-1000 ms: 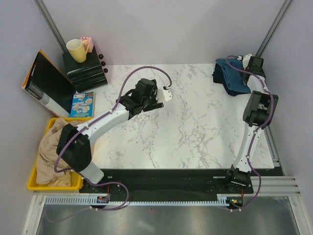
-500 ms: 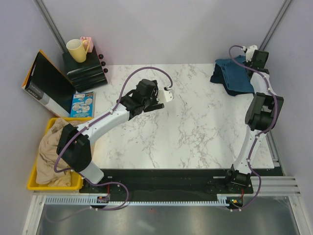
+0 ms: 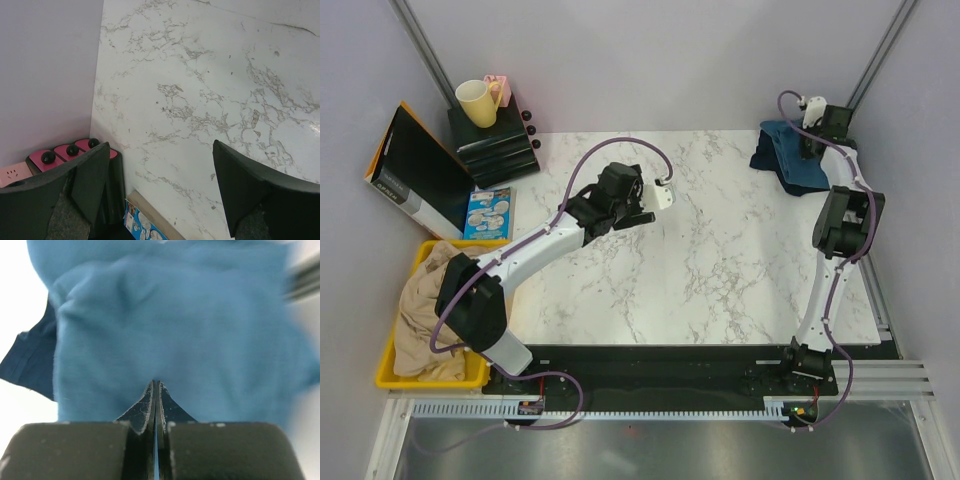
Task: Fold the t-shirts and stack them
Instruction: Neatly place the folded tshirt to the corner
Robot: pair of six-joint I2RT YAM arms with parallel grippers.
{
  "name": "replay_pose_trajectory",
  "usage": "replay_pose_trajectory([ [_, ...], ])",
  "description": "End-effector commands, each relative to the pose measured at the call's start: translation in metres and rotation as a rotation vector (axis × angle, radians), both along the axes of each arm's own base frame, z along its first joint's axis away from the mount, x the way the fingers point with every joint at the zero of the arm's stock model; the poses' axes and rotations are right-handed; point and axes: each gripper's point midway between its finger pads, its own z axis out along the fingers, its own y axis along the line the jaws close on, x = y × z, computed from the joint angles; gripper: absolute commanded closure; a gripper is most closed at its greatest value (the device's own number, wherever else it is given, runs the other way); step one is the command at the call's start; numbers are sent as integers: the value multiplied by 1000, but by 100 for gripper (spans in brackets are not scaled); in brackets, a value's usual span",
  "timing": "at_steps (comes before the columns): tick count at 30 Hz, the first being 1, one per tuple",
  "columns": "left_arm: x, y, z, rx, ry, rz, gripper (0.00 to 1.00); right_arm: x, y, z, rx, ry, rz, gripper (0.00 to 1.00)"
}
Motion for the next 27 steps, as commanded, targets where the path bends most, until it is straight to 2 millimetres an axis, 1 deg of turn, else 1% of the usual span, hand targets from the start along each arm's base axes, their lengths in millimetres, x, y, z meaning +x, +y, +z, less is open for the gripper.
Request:
replay_pose_trajectory([
  [1, -6, 4, 10, 11, -28, -22, 10, 8, 53, -26, 46, 44, 127, 100],
  [3, -6, 3, 8, 12, -27, -28, 10, 8, 68, -38, 22, 70, 158, 100],
  [5, -6, 2, 9, 6, -26, -28, 10, 8, 74, -43, 9, 82, 165, 100],
  [8, -6, 2, 10, 0, -27, -25, 10, 9, 73, -39, -19, 79, 136, 100],
  [9, -6, 2, 12, -2, -29, -25, 10, 8, 71, -29, -26, 67, 129, 100],
  [11, -5, 1, 14, -9, -34, -25, 10, 6, 65, -17, -48, 55, 104, 100],
  [12, -5, 0, 16, -13, -37, -26, 10, 3, 63, -6, -59, 43, 97, 100],
  [14, -4, -1, 18, -23, -37, -24, 10, 0, 53, 7, -97, 33, 60, 100],
  [15, -3, -2, 24, -33, -46, -22, 10, -3, 47, 18, -118, 22, 35, 100],
  [16, -2, -4, 25, -41, -45, -21, 10, -4, 45, 26, -127, 13, 27, 100],
  [18, -1, -7, 32, -60, -53, -19, 10, -11, 31, 43, -161, -3, -24, 100],
  [19, 0, -7, 34, -65, -55, -20, 10, -13, 29, 47, -159, -8, -29, 100],
  [20, -1, -8, 36, -68, -59, -25, 10, -15, 28, 49, -158, -8, -31, 100],
  [23, -2, -7, 42, -71, -72, -33, 10, -22, 30, 65, -160, -24, -25, 100],
  [24, -1, -7, 49, -81, -84, -29, 9, -25, 32, 80, -148, -47, -34, 99],
  [25, 0, -6, 54, -91, -93, -18, 9, -28, 33, 90, -140, -60, -38, 97],
  [26, 1, -5, 59, -104, -101, 1, 8, -32, 35, 99, -129, -68, -36, 91],
  [27, 2, -4, 69, -122, -114, 10, 7, -40, 40, 121, -113, -100, -27, 89],
])
